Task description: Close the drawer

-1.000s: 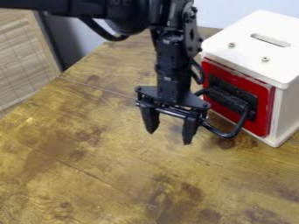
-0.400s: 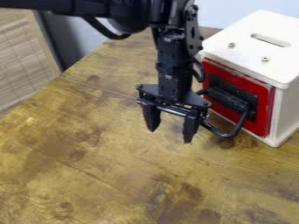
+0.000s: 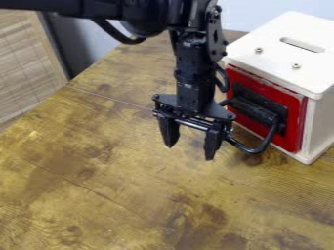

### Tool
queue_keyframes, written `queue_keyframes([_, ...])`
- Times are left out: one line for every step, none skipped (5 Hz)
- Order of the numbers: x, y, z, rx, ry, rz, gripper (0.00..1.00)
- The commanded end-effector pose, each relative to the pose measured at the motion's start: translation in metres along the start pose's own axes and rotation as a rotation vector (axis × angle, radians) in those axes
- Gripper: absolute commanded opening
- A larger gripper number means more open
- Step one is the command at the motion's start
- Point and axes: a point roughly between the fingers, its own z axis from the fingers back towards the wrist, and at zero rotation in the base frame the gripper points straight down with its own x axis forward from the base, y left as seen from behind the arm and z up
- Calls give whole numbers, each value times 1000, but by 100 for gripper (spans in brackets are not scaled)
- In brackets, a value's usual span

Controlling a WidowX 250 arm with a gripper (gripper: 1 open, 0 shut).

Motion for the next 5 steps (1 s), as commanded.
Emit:
queue_keyframes([9, 10, 16, -3, -48, 24, 100])
queue_keyframes([9, 12, 17, -6, -46, 26, 100])
queue_keyframes([10, 12, 18, -9, -50, 24, 100])
queue_keyframes([10, 12, 18, -10, -51, 22, 100])
queue_keyframes([9, 11, 16, -9, -48, 22, 100])
